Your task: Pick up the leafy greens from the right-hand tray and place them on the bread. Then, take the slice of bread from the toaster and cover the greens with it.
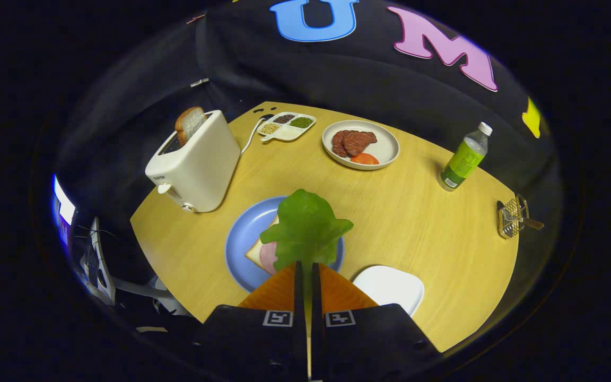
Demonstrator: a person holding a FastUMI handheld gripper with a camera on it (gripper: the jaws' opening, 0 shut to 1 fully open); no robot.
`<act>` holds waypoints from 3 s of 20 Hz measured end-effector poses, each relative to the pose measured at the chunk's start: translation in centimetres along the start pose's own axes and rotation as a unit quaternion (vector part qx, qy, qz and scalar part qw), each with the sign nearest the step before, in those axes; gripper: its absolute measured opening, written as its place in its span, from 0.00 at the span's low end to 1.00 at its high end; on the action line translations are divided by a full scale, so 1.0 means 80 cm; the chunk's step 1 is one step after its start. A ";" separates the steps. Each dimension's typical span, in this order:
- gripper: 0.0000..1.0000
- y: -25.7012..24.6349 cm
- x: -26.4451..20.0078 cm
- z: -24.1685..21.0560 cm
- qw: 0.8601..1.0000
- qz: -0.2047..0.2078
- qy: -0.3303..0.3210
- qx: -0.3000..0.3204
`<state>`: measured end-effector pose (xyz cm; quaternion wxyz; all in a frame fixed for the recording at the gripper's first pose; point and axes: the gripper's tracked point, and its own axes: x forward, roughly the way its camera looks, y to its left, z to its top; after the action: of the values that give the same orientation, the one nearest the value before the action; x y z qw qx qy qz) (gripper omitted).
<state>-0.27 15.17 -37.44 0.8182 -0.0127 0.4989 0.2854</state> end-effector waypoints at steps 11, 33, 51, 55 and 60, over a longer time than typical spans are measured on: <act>0.67 0.029 0.036 0.020 1.000 -0.004 0.002 -0.023; 0.80 0.190 -0.006 0.243 0.992 0.069 -0.107 -0.011; 0.68 0.287 0.159 0.293 0.998 0.055 -0.013 -0.004; 0.33 0.286 0.175 0.281 0.999 0.041 0.014 -0.002; 0.16 0.291 0.161 0.293 0.998 0.060 -0.008 0.004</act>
<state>11.90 47.62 -30.13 0.8034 0.0230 0.4935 0.3322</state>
